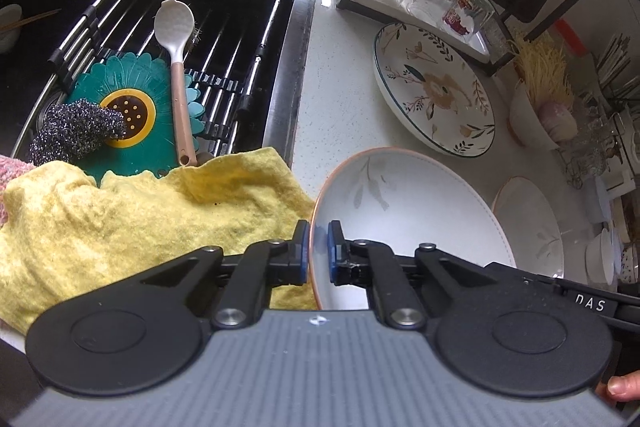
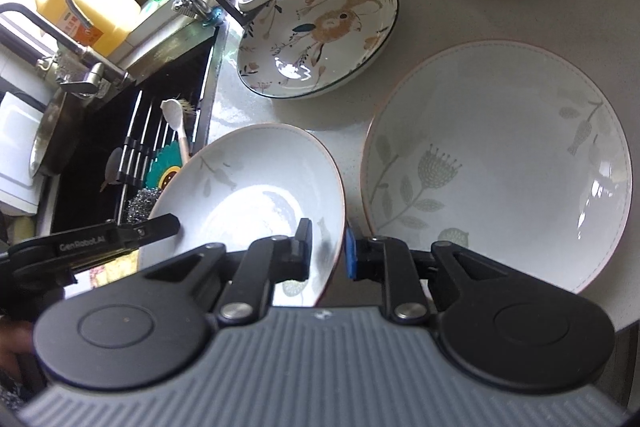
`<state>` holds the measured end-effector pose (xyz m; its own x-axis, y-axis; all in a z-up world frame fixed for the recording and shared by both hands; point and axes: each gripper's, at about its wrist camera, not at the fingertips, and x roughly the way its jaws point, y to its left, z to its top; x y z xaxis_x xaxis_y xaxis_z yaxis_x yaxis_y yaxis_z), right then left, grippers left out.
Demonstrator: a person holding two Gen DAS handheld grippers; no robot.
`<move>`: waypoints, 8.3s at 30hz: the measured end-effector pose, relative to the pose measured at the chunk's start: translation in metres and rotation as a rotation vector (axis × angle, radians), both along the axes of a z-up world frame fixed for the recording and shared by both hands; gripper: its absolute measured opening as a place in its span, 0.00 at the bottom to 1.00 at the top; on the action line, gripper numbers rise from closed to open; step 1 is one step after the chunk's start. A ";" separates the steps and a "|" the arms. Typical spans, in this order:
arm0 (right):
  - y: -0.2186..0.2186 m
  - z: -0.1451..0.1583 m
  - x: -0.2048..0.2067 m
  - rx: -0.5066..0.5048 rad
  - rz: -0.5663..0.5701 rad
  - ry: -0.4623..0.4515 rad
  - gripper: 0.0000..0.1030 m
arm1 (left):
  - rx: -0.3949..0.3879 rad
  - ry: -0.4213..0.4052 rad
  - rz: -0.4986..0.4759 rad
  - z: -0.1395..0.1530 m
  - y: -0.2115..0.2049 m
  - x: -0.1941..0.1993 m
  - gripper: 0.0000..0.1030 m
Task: Organize plates and bowls
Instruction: 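Lift the held plate with both grippers and carry it over the other leaf plate, then lower the plate onto the other leaf plate and open both grippers, then withdraw both grippers from the stacked plates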
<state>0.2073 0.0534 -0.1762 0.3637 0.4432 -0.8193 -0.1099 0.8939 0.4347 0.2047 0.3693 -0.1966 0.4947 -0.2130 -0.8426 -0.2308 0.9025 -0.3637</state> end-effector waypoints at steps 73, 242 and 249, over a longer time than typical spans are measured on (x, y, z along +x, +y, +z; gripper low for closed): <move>-0.161 -0.003 0.044 -0.220 0.177 -0.201 0.19 | 0.009 0.077 0.057 -0.009 -0.216 0.041 0.12; -0.268 0.074 -0.083 0.020 0.089 -0.423 0.20 | 0.274 -0.238 -0.033 0.108 -0.339 -0.129 0.59; -0.266 0.071 -0.071 0.017 0.085 -0.400 0.20 | 0.225 -0.238 -0.022 0.105 -0.324 -0.109 0.59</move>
